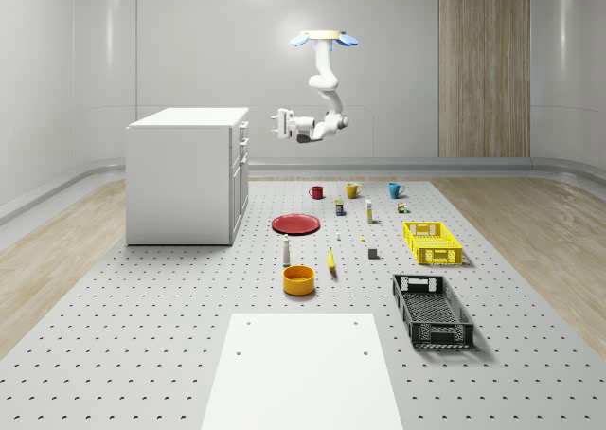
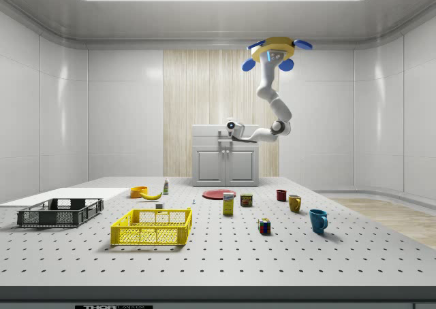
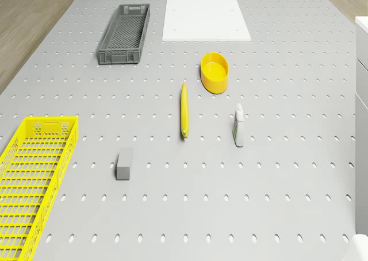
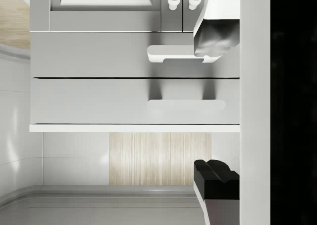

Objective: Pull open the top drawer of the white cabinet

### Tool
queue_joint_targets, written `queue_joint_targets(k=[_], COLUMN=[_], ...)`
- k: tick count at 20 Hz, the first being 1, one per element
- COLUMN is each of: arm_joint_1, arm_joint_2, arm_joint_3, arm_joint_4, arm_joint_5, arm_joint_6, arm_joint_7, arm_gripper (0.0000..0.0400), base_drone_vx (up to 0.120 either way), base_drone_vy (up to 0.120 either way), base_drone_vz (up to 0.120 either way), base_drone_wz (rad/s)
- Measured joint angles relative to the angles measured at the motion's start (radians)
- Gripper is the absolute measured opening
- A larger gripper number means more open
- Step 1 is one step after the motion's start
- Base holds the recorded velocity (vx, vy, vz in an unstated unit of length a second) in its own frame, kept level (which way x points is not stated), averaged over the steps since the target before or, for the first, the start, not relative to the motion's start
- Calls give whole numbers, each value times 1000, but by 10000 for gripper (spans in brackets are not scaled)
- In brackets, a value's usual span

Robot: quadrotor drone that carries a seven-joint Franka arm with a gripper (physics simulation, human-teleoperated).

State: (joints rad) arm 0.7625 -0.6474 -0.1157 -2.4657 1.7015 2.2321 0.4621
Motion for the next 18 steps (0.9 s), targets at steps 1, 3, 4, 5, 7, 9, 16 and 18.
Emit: queue_joint_targets(k=[1,3,4,5,7,9,16,18], arm_joint_1=[-5,-14,-18,-21,-28,-36,-63,-72], arm_joint_2=[4,16,24,32,50,68,126,142], arm_joint_3=[7,24,33,43,64,84,154,173], arm_joint_4=[3,11,16,23,36,50,99,113], arm_joint_5=[5,19,27,36,55,73,128,142], arm_joint_6=[-1,0,1,3,8,13,32,37], arm_joint_7=[-1,-5,-8,-11,-17,-23,-42,-47], arm_gripper=[305,305,305,305,305,305,305,305], base_drone_vx=[0,0,0,0,0,0,0,0], base_drone_vy=[0,0,0,0,0,0,0,0], base_drone_vz=[0,0,0,0,0,0,0,0], base_drone_wz=[0,0,0,0,0,0,0,0])
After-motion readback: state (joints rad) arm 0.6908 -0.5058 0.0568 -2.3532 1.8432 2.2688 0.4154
